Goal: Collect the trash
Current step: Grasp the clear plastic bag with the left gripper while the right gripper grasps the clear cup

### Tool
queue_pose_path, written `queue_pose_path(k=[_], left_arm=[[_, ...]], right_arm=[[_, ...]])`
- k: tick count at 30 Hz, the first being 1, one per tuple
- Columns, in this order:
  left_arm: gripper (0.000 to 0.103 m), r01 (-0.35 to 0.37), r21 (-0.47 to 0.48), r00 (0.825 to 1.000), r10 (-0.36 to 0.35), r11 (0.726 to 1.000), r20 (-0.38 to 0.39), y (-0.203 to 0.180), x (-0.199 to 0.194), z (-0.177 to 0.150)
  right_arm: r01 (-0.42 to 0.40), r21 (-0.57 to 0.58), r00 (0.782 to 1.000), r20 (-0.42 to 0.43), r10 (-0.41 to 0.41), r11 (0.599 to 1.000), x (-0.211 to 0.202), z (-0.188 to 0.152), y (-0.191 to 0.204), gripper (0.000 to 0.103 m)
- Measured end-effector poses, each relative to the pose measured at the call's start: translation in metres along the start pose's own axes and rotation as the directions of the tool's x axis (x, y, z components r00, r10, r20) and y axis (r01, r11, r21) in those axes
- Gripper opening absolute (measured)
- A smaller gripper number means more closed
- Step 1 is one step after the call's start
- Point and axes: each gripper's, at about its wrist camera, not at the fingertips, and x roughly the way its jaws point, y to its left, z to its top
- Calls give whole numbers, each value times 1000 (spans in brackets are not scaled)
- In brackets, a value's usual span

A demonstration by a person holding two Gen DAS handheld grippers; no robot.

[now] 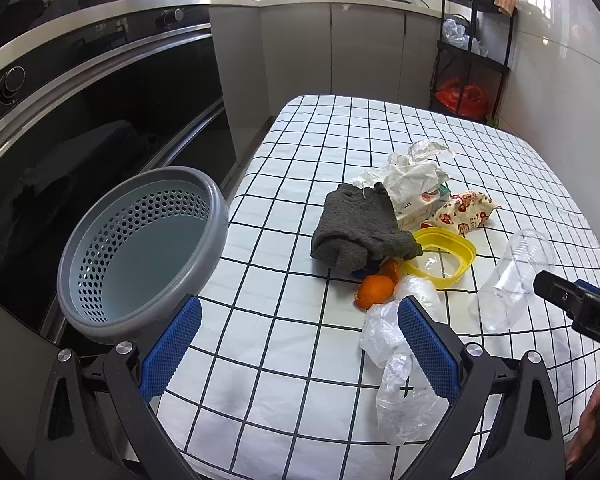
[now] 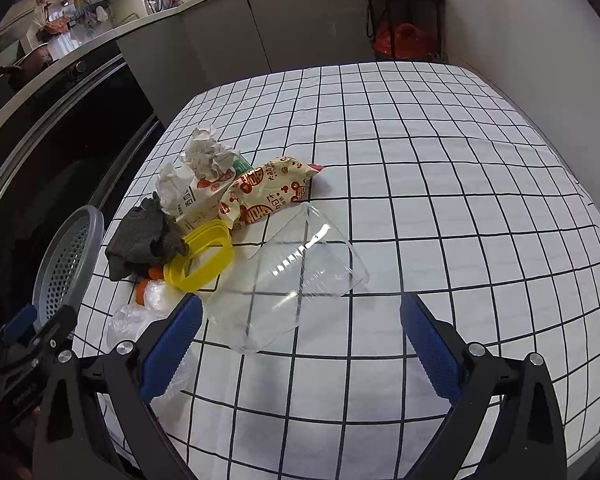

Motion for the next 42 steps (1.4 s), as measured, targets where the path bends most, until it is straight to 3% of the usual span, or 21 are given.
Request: queue_pose_path(k=[6,15,29,32,42], left_arm=[[97,-30,-1,999,30,1000,11,6,1,-2],[97,-35,-15,999,35,999,8,17,2,-3],[97,-14,-6,1000,14,1000,6,17,-2,-10],[97,12,7,1000,-12,1000,2,11,-4,-13],[97,46,23,999,-46,999,7,2,-10,-18]], right_arm=[[17,82,1000,-11,-16,997,10,7,8,95],[122,181,992,-42,-117,976,32,11,11,95],[177,116,984,-56,-172,977,52,8,21,94],[178,90,983,-57,-173,980,53,8,24,84],[98,36,994,-49,-96,995,45,6,31,67]])
